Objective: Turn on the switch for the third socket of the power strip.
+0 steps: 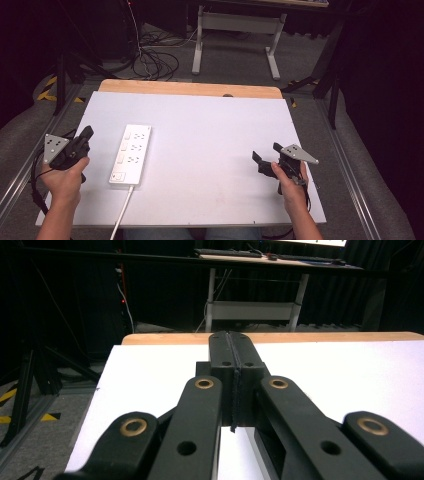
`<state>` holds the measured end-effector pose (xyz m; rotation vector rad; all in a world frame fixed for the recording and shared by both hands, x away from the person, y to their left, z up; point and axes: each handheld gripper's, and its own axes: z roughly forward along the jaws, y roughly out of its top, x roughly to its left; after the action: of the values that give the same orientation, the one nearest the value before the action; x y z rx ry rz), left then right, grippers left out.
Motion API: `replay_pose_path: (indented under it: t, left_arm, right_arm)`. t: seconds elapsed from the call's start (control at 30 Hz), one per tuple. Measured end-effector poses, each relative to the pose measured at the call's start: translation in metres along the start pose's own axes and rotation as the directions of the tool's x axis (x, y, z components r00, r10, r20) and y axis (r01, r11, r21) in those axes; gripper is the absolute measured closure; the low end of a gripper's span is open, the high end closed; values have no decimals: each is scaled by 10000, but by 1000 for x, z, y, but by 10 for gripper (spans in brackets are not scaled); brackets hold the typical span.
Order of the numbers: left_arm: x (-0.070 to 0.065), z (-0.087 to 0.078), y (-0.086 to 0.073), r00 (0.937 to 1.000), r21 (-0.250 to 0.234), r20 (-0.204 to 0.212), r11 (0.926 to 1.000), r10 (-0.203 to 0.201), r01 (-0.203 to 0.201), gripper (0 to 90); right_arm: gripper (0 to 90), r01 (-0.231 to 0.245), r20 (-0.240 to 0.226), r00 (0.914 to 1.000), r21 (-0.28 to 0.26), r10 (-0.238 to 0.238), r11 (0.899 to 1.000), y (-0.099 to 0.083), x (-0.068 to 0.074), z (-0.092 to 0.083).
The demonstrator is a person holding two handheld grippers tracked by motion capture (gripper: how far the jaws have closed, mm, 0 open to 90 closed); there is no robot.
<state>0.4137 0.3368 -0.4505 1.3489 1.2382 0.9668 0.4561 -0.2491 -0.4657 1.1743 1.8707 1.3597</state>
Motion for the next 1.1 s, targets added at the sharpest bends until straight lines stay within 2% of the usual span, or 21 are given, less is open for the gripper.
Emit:
replay_pose_path:
  t: [1.1]
  left_arm:
    - [-12,22,2,9978,301,495,9985,438,-453,898]
  right_arm:
    - [102,196,195,9996,285,-201,9994,-5,2,1]
